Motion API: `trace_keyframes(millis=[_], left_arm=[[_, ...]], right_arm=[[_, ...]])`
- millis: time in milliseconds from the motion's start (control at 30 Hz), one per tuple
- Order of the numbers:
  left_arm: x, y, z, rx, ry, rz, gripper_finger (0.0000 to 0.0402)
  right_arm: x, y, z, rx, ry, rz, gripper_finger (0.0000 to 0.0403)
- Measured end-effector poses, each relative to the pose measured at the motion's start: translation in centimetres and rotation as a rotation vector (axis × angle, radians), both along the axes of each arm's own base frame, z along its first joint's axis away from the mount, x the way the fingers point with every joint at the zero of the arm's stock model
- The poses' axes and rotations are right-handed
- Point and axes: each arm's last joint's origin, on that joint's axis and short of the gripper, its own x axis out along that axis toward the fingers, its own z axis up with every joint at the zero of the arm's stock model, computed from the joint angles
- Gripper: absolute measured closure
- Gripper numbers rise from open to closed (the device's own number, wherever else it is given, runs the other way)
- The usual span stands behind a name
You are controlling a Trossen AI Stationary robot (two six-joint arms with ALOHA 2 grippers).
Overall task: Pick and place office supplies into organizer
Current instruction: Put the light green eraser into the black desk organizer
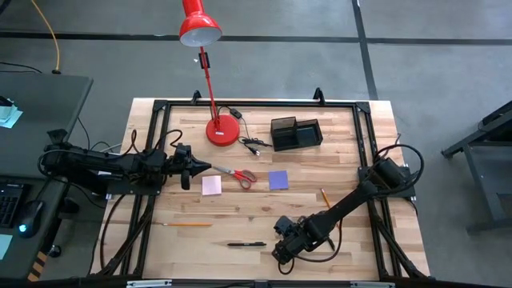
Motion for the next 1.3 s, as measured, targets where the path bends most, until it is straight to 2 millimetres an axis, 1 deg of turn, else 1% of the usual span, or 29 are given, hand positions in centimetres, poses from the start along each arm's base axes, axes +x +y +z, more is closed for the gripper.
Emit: trace_keyframes(millis=[533,633,700,800,1033,1100,1233,1300], left_arm=[[0.0,0.0,0.0,0.000,0.006,0.003,0.0401],[0.0,0.0,-0.1,0.000,0.006,0.002,0.0401],[0.0,0.0,0.0,0.000,0.006,0.002,0.0401],[0.0,0.0,-0.1,0.000,0.007,0.002,0.0401],[0.0,0.0,-0.3,0.000,0.029,0.002,0.0401],[0.0,0.0,-0.3,0.000,0.029,0.002,0.0401],[-0.1,0.0,-0.3,0.002,0.031,0.002,0.0401],[-0.1,0.0,-0.3,0.002,0.035,0.001,0.0401]], right_arm=[[-0.3,-0.2,-0.3,-0.016,0.044,-0.014,0.0194],[-0.3,-0.3,-0.4,-0.022,0.051,-0.010,0.0202],[-0.3,-0.3,-0.4,-0.019,0.054,-0.005,0.0217],[-0.3,-0.3,-0.4,-0.015,0.064,-0.003,0.0255],[0.2,-0.6,-0.3,0.043,0.062,-0.013,0.0383],[0.5,-0.8,-0.3,0.051,0.048,-0.021,0.0393],[1.4,-1.7,-0.1,0.057,0.010,-0.056,0.0373],[1.8,-2.4,0.1,0.050,0.001,-0.065,0.0377]])
